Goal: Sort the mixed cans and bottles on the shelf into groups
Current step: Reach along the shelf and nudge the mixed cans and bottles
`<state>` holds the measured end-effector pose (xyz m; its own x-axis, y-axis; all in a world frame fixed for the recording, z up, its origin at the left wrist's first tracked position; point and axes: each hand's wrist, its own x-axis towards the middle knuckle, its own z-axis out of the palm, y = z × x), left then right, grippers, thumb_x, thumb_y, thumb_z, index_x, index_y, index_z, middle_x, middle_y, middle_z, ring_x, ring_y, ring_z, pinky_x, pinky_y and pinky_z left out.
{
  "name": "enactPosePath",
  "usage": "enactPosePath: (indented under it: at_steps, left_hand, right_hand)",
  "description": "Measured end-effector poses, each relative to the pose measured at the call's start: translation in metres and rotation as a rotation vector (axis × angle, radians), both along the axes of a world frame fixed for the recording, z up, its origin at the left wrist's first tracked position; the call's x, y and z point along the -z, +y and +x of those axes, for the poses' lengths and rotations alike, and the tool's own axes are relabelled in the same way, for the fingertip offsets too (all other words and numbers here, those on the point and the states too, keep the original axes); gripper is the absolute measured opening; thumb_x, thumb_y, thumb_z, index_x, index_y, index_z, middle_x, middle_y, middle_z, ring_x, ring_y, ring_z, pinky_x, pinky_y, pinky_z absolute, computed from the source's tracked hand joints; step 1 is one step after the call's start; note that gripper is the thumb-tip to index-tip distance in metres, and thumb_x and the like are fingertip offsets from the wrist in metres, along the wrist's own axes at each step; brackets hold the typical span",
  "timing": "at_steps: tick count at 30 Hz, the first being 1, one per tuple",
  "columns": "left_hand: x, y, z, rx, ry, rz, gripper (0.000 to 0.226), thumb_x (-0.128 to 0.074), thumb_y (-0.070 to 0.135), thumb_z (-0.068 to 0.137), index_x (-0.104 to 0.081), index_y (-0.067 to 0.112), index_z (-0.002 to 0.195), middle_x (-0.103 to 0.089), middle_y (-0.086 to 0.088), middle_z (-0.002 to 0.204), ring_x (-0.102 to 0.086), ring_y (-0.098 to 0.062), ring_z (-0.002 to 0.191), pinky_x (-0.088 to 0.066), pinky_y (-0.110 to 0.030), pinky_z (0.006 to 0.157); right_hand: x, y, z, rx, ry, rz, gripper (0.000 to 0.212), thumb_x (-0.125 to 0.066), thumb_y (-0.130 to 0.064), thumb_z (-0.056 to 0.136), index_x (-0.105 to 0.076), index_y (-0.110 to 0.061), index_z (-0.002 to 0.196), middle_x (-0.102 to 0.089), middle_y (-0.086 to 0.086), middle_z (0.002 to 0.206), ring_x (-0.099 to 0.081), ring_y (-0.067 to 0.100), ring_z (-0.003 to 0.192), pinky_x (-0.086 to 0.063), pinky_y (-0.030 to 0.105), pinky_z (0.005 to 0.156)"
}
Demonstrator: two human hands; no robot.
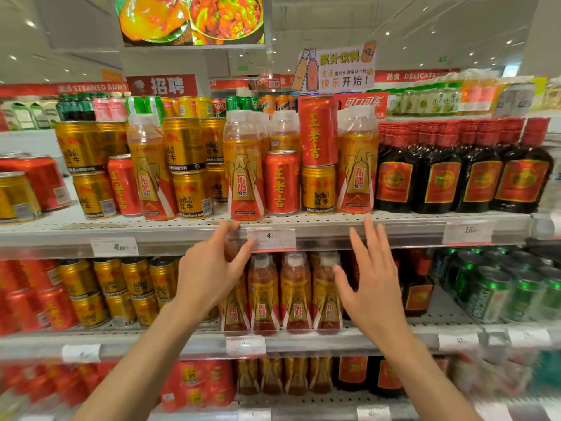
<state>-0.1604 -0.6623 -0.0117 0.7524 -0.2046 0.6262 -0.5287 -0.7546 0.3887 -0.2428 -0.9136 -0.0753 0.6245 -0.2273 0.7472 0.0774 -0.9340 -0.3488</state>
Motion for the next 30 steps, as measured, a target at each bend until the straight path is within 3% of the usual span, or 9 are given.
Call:
enactPosePath:
  at_steps: [3,7,11,15,23,30]
  left_hand:
    - [0.007,-0.006,-0.014,0.017,0.037,0.0,0.062,-0.06,0.054,0.096,-0.041,0.031,0.15,-0.069,0.016,0.091,-0.068,-0.012,0.084,-0.058,-0.037,0.071]
    - [0.031,-0.007,-0.032,0.108,0.061,-0.035,0.065,-0.064,0.051,0.094,-0.04,0.035,0.153,-0.066,0.015,0.115,-0.063,-0.006,0.106,-0.058,-0.036,0.088]
    - [0.046,-0.004,-0.036,0.159,0.157,0.0,0.057,-0.061,0.052,0.095,-0.048,0.033,0.146,-0.067,0.023,0.101,-0.065,0.0,0.09,-0.058,-0.033,0.081]
    - [0.046,0.008,-0.029,0.198,0.177,0.009,0.051,-0.061,0.052,0.095,-0.05,0.036,0.143,-0.067,0.024,0.097,-0.065,0.002,0.085,-0.059,-0.029,0.079]
    - [0.012,0.036,-0.006,0.256,0.074,0.005,0.046,-0.06,0.055,0.094,-0.051,0.041,0.137,-0.065,0.024,0.097,-0.064,0.002,0.089,-0.06,-0.03,0.082]
    - [-0.025,0.042,0.017,0.312,0.018,-0.045,0.043,-0.063,0.047,0.096,-0.052,0.036,0.137,-0.063,0.019,0.101,-0.064,-0.003,0.093,-0.06,-0.033,0.084]
  right_hand:
    - [0.017,0.004,-0.01,-0.048,0.04,0.046,0.06,-0.063,-0.03,0.096,-0.044,-0.016,0.151,-0.012,0.003,0.169,-0.007,0.02,0.157,-0.02,0.044,0.12]
    - [0.032,0.01,-0.03,-0.125,0.114,0.142,0.049,-0.064,-0.029,0.095,-0.052,-0.021,0.142,-0.037,-0.004,0.155,-0.041,0.014,0.139,-0.039,0.036,0.112]
    - [0.028,0.006,-0.037,-0.147,0.346,0.11,0.043,-0.055,-0.04,0.1,-0.051,-0.028,0.141,-0.056,-0.018,0.128,-0.056,0.003,0.117,-0.05,0.026,0.097]
    - [0.014,0.01,-0.038,-0.091,0.488,0.064,0.037,-0.052,-0.047,0.099,-0.053,-0.036,0.135,-0.061,-0.023,0.119,-0.059,-0.002,0.103,-0.052,0.025,0.092]
    - [-0.04,0.041,-0.029,-0.025,0.434,-0.048,0.031,-0.053,-0.047,0.098,-0.063,-0.036,0.125,-0.065,-0.024,0.112,-0.062,-0.001,0.101,-0.055,0.026,0.089]
    - [-0.127,0.064,0.017,-0.021,0.183,-0.155,0.028,-0.058,-0.036,0.098,-0.065,-0.022,0.122,-0.064,-0.009,0.114,-0.061,0.008,0.086,-0.056,0.032,0.081]
